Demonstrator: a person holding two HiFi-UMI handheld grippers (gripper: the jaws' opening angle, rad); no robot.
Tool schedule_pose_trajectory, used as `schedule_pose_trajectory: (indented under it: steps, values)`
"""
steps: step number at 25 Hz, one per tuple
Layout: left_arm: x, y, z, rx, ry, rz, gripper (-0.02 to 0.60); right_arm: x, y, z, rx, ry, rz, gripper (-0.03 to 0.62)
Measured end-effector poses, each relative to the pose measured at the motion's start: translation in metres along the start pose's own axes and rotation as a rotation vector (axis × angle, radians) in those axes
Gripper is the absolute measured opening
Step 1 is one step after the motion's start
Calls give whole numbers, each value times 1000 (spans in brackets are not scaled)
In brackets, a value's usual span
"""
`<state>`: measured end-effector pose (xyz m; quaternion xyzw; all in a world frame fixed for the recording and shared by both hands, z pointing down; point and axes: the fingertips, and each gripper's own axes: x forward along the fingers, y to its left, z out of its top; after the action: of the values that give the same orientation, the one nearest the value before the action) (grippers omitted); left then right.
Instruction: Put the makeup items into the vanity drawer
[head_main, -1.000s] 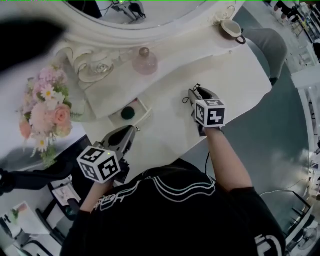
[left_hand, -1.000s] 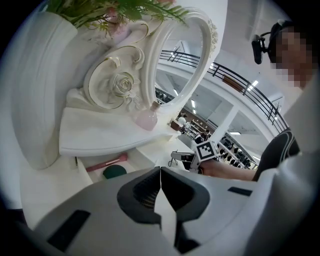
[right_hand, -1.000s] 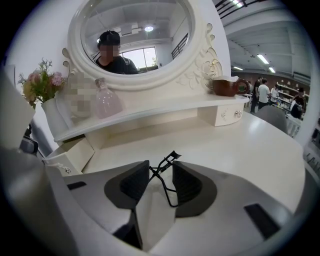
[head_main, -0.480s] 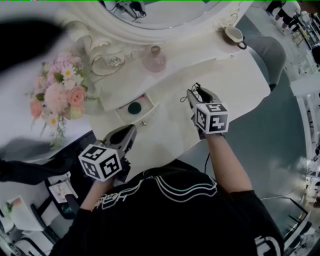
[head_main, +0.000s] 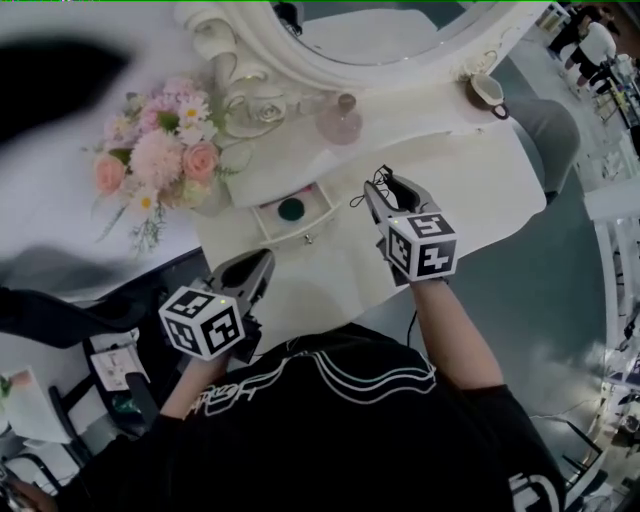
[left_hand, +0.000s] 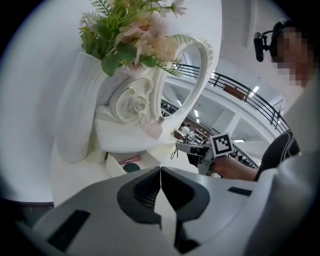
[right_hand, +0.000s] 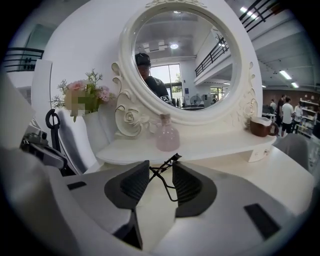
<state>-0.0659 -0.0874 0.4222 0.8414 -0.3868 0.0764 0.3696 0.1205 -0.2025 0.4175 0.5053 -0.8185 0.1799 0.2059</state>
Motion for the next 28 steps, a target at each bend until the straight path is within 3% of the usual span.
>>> schedule_pose_trajectory:
  steps: [16,28]
  values:
    - [-52,37,-2,-63,-75,108,23,49,115,3,-208,38,203,163]
    - [-66,52,-7,-93,-89,150,23,68,137,-27,-296,143,249,164]
